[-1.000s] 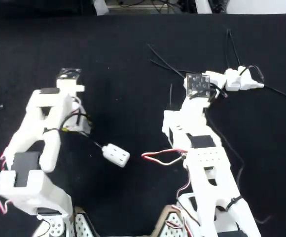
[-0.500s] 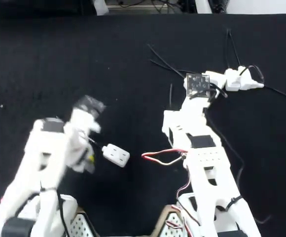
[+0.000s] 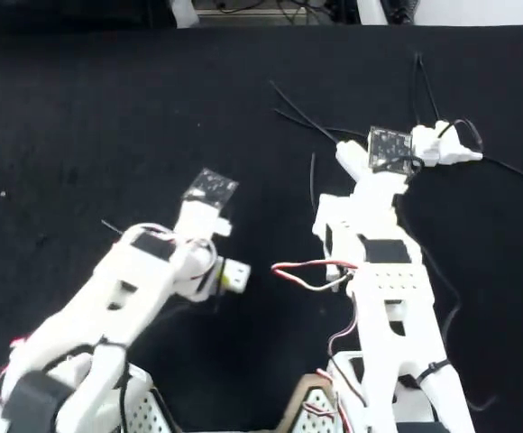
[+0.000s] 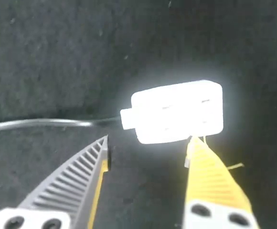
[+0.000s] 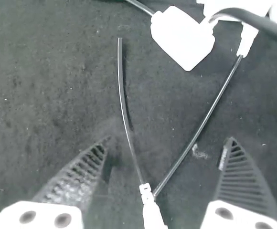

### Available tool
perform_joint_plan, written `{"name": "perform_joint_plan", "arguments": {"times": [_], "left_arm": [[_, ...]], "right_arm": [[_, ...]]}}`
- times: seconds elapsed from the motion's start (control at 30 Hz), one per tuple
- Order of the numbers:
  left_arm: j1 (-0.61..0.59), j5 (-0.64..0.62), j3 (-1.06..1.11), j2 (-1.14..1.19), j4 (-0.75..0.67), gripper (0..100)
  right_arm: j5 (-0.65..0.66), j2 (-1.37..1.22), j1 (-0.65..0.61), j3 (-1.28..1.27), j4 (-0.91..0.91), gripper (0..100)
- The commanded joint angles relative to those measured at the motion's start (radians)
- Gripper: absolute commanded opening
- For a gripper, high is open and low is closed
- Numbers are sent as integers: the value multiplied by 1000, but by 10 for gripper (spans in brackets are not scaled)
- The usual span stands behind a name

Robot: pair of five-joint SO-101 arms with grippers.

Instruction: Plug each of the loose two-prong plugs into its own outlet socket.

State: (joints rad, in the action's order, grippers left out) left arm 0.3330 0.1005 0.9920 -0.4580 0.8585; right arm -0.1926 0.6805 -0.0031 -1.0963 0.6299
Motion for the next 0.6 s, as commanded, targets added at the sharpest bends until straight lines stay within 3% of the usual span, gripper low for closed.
{"name": "perform_joint_plan", "arguments": {"times": [0.0,0.17,0.4,0.57], "left_arm": [[48,-72,-159,198,-15,257],[104,-118,-255,255,58,256],[104,-137,-302,117,195,256],[38,-144,-272,28,100,256]], "right_arm": [[-11,35,23,64,3,319],[-9,35,23,64,3,319],[-9,35,23,65,3,319],[-15,35,60,113,52,319]]}}
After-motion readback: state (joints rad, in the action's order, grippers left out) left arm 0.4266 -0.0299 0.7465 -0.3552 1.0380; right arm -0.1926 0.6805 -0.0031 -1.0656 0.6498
